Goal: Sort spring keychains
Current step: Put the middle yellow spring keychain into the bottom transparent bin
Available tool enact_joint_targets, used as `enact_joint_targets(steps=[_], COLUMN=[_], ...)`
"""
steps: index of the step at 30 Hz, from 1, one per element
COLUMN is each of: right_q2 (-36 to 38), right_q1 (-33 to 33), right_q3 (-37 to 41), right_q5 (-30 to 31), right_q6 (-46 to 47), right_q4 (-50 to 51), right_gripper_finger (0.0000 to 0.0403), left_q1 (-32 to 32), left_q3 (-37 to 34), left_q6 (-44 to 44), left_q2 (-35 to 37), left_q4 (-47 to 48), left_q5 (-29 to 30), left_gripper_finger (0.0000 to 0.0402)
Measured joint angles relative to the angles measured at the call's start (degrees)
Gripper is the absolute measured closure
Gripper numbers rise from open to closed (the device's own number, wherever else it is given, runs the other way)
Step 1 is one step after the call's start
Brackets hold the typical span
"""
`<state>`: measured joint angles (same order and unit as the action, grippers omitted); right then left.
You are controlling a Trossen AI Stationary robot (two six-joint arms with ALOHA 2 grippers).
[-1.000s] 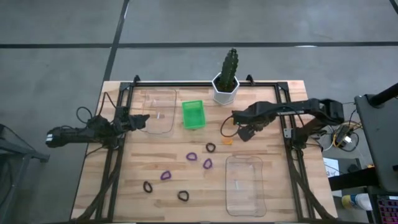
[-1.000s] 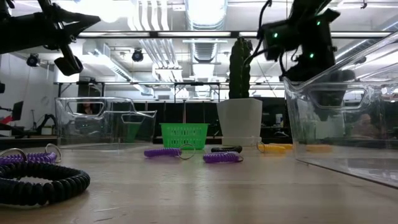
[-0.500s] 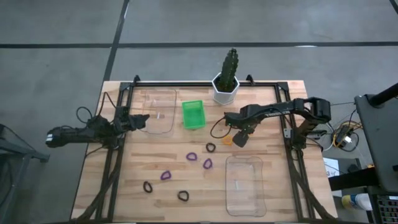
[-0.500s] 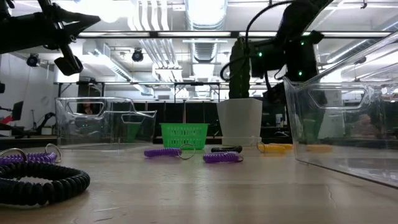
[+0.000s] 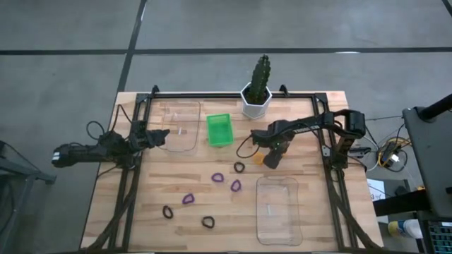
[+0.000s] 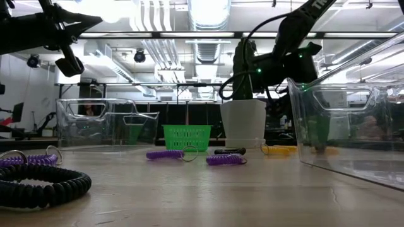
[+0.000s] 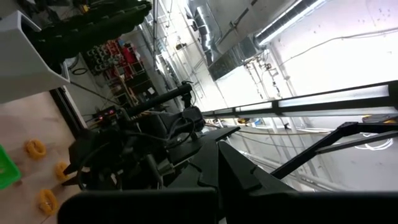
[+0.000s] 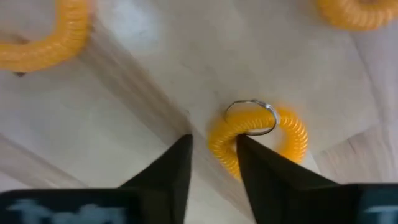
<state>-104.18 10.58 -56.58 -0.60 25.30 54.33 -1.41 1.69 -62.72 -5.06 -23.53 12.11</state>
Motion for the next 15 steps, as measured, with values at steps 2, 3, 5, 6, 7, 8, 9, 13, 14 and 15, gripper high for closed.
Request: enact_joint_targets(steps=[2,3,5,6,7,8,9,13,14,15], right_q2=[0.2,0.2,0.4,0.5,0.5,0.7,1.0,3.2,3.6,4.1], right_q1=[-0.1,-0.1,-0.1,-0.1,-0.1,-0.1,-0.1,0.0,0.0,-0.2], right_q3=[-0.2,-0.4,-1.4,-2.0,-2.6,-3.5,-4.8,-9.4,-10.6,-11.8], right_q5=[-0.3,-0.3,-0.2,-0.2,-0.2,0.2,0.8,1.0,1.0,0.9], right_q6=[0.0,-0.1,-0.4,-0.4,-0.5,-0.5,-0.4,-0.5,-0.4,-0.1], right_q4=[-0.2,-0.2,0.2,0.6,1.0,0.7,0.0,3.9,3.9,4.5], right_gripper_finger=[0.0340,0.0363,0.0380,0.0381,0.0383,0.0385,0.0387,0.0390,0.0390,0.0391], left_q1=[0.0,0.0,0.0,0.0,0.0,0.0,0.0,0.0,0.0,0.0], left_q3=[0.0,0.0,0.0,0.0,0.0,0.0,0.0,0.0,0.0,0.0], left_q6=[0.0,0.0,0.0,0.0,0.0,0.0,0.0,0.0,0.0,0.0], left_q2=[0.0,0.0,0.0,0.0,0.0,0.0,0.0,0.0,0.0,0.0], left_q4=[0.0,0.0,0.0,0.0,0.0,0.0,0.0,0.0,0.0,0.0], left_q5=[0.0,0.0,0.0,0.0,-0.1,-0.1,0.0,-0.1,-0.1,-0.2], left_gripper_finger=[0.0400,0.0400,0.0400,0.0400,0.0400,0.0400,0.0400,0.0400,0.0400,0.0400])
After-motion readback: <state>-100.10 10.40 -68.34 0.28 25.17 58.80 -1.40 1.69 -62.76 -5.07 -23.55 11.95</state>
